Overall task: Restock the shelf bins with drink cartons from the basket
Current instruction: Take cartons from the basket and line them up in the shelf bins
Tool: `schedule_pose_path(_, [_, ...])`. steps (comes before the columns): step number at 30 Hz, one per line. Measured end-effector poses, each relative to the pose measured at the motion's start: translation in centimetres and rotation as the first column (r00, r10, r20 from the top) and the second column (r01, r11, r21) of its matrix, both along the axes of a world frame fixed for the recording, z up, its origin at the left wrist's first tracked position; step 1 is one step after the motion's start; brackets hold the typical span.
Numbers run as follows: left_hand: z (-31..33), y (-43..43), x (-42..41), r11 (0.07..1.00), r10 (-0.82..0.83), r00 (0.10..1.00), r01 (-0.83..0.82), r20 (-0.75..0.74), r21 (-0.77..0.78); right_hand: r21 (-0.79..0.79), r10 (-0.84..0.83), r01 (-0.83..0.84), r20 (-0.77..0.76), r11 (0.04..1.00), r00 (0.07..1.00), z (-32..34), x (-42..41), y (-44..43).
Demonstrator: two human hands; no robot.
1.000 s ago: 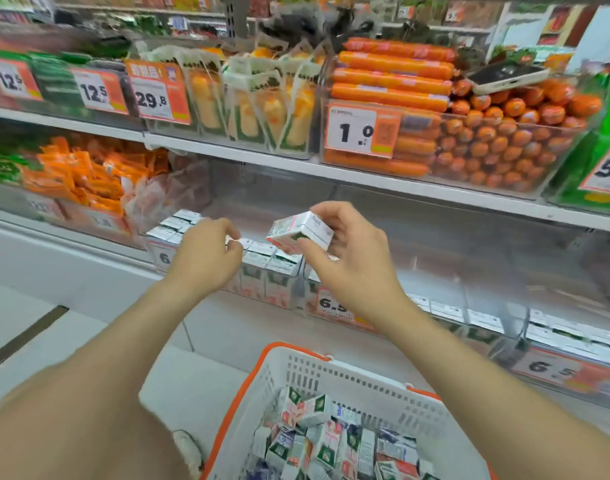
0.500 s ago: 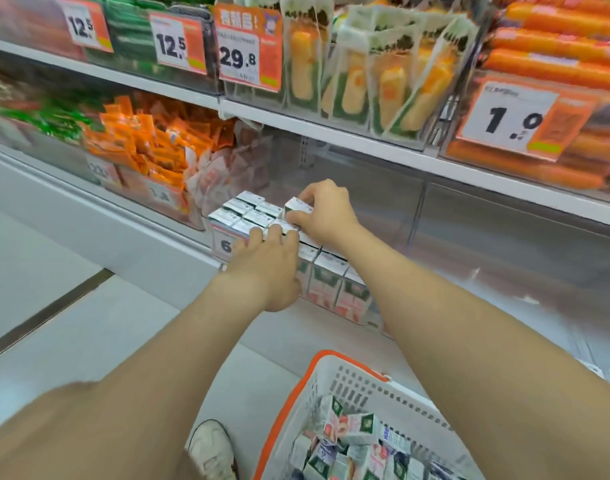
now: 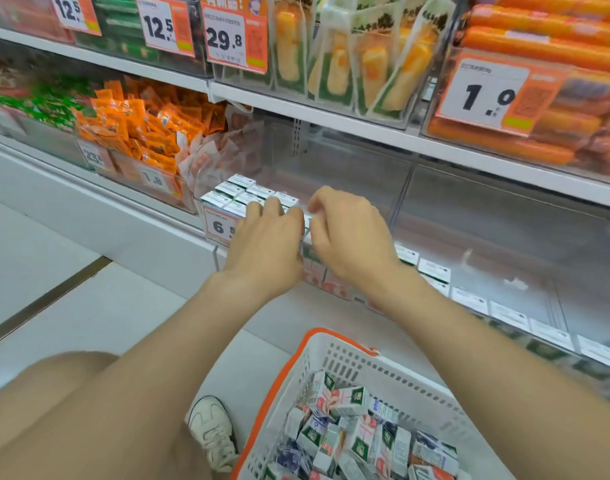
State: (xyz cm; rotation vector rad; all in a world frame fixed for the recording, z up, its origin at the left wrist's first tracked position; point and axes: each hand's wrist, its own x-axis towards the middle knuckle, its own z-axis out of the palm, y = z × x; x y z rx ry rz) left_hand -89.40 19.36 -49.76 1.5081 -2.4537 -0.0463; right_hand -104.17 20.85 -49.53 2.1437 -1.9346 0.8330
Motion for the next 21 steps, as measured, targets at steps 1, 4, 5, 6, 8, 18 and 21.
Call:
schedule_pose_path(1, [0.0, 0.8, -0.1, 1.000, -0.004, 0.999, 0.005, -0.050, 0.010, -0.049, 0.006, -0.008, -0.054, 0.999, 0.999, -0.3, -0.3, 2.7])
schedule_pose_path(4, [-1.6, 3.6, -0.8, 0.983, -0.076, 0.996, 0.083, -0.052, 0.165, 0.019, 0.100, -0.099, -0.083, 0.995, 0.991, -3.0, -1.6, 9.6])
schedule_pose_path(5, [-2.7, 4.6, -1.2, 0.965, -0.128, 0.992, 0.121, 0.014, 0.233, 0.111, 0.123, -0.111, -0.108, 0.988, 0.987, -4.4, -2.2, 11.1])
schedule_pose_path(6, [-3.9, 5.6, -1.7, 0.941, -0.190, 0.977, 0.154, 0.095, 0.302, 0.238, 0.141, -0.102, -0.154, 0.966, 0.978, -5.9, -2.9, 12.1])
schedule_pose_path(8, [-6.5, 7.3, -2.8, 0.878, -0.325, 0.914, 0.195, 0.245, 0.437, 0.471, 0.193, -0.053, -0.255, 0.881, 0.947, -9.0, -4.2, 13.4])
schedule_pose_path(18, [-20.4, 9.5, -5.2, 0.678, -0.520, 0.744, 0.061, 0.419, 0.733, 0.846, 0.166, -0.050, -0.045, 0.530, 0.985, -24.8, -8.2, 16.0])
schedule_pose_path(21, [-23.9, 10.3, -5.1, 0.625, -0.570, 0.695, 0.022, 0.438, 0.780, 0.900, 0.170, -0.112, 0.043, 0.421, 0.984, -28.9, -7.7, 16.8])
